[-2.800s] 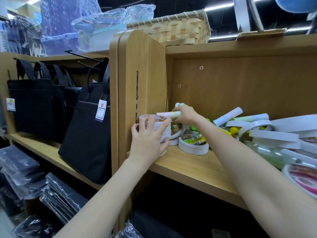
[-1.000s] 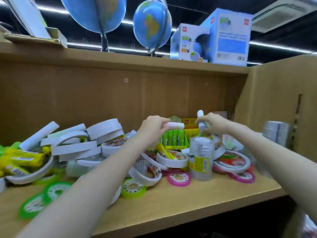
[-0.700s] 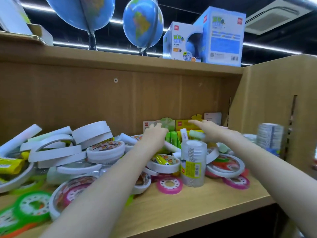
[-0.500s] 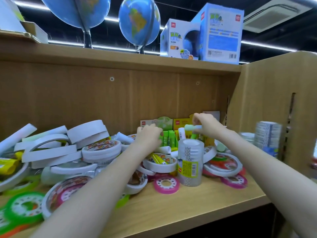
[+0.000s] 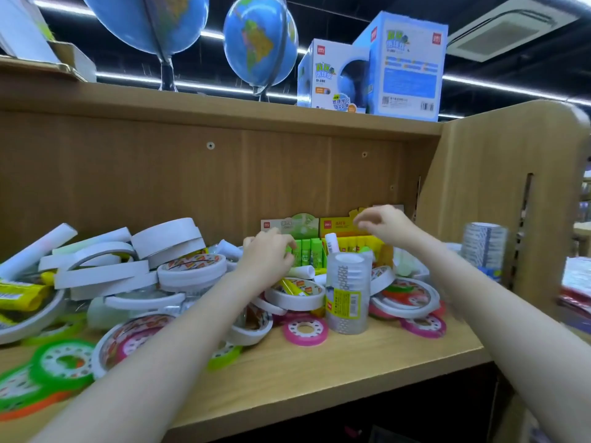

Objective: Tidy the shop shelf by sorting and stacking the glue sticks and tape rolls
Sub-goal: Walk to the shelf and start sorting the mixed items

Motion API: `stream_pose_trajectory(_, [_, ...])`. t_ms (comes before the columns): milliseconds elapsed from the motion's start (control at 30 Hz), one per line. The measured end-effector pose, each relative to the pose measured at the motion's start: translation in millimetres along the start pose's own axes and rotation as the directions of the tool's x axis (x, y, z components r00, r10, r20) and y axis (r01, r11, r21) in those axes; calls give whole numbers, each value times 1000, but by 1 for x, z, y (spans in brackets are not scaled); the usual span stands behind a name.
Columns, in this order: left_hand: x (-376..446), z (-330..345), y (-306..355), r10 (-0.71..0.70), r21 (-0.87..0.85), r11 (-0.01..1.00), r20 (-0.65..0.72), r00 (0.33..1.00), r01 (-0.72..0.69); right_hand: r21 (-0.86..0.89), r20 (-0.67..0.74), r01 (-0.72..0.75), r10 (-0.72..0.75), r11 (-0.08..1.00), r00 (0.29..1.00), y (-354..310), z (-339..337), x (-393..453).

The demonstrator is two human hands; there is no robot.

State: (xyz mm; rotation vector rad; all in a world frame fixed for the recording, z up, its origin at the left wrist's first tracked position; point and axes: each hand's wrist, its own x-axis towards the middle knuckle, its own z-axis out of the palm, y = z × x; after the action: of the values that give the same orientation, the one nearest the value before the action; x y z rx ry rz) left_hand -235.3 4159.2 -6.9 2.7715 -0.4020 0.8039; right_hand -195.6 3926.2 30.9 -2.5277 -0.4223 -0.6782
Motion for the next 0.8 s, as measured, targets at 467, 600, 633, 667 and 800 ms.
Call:
stream_pose_trajectory(467, [-89,-30,-21,76,7,997,-122,990,-76,-181,315,162,-99,970,944,-63,-2,-93])
stream_pose_trajectory(600, [-122,-43,-43,69,-18,997,-185,980,-73,-228,152,260,-229,938,961,-82,3,-98])
stream_pose_trajectory(633, [-131,-47,-49,57,-16,998,-205,977,-61,-205,122,295,-274,933,954,-91,5,-99])
stream_pose_trajectory(667, [-140,-50,-55,42,0,999,-210,977,-43,-168,105,330,-316,929,943,-101,8,-101])
stream_pose_trajectory(800, [-170,-60,-81,-41,126,990,-133,990,58,23,220,341,-337,940,915,-141,39,-110])
